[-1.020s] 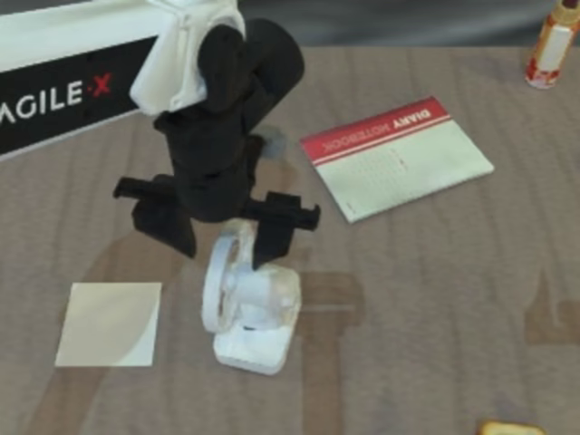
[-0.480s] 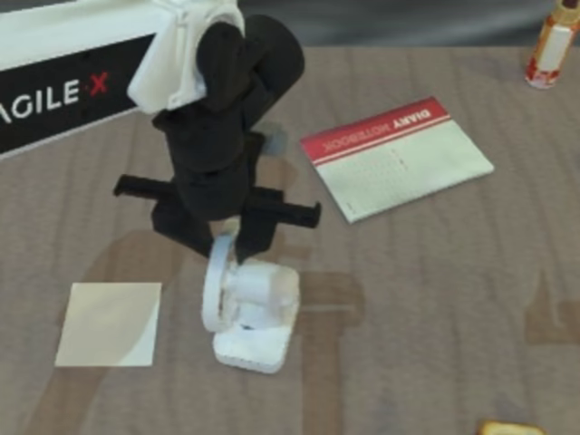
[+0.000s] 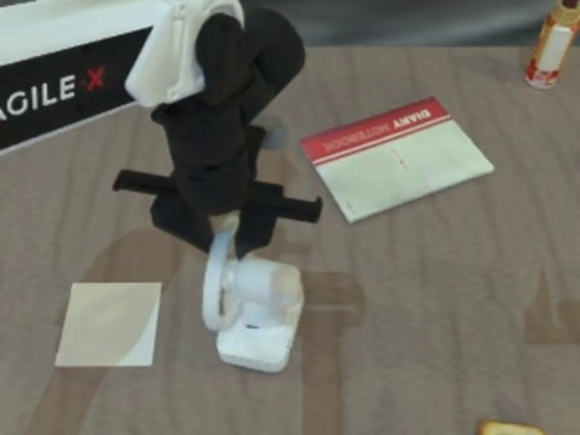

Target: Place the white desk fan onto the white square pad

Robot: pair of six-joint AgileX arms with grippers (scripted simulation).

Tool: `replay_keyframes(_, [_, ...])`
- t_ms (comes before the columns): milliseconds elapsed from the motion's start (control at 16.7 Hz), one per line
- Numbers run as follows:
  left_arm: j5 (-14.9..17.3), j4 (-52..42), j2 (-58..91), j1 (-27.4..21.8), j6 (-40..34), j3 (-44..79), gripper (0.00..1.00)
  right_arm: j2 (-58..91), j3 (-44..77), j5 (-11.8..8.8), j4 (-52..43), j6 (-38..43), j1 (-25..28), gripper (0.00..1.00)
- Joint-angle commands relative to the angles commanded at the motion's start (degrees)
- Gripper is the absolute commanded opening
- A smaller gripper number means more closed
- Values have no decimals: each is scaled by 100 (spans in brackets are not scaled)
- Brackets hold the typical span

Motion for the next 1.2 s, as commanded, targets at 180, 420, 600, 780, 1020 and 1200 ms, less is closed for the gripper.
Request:
replay_keyframes(180, [-2, -500, -20, 49, -14, 477, 0, 0, 0, 0, 0, 0, 0, 100])
replay_keyframes(420, [-2, -1010, -63, 100, -13, 952, 0, 0, 0, 0, 0, 0, 0, 100])
replay_keyframes(600, [-3, -998, -51, 70, -5, 941, 0, 0, 0, 0, 0, 0, 0, 100])
replay_keyframes(780, [-4, -1027, -74, 117, -202, 912, 0, 0, 0, 0, 0, 0, 0, 100])
replay_keyframes(1020, [-10, -1154, -208, 377, -1309, 777, 0, 0, 0, 0, 0, 0, 0, 100])
replay_keyframes(1200, [-19, -1282, -388, 686, -2754, 600, 0, 0, 0, 0, 0, 0, 0, 100])
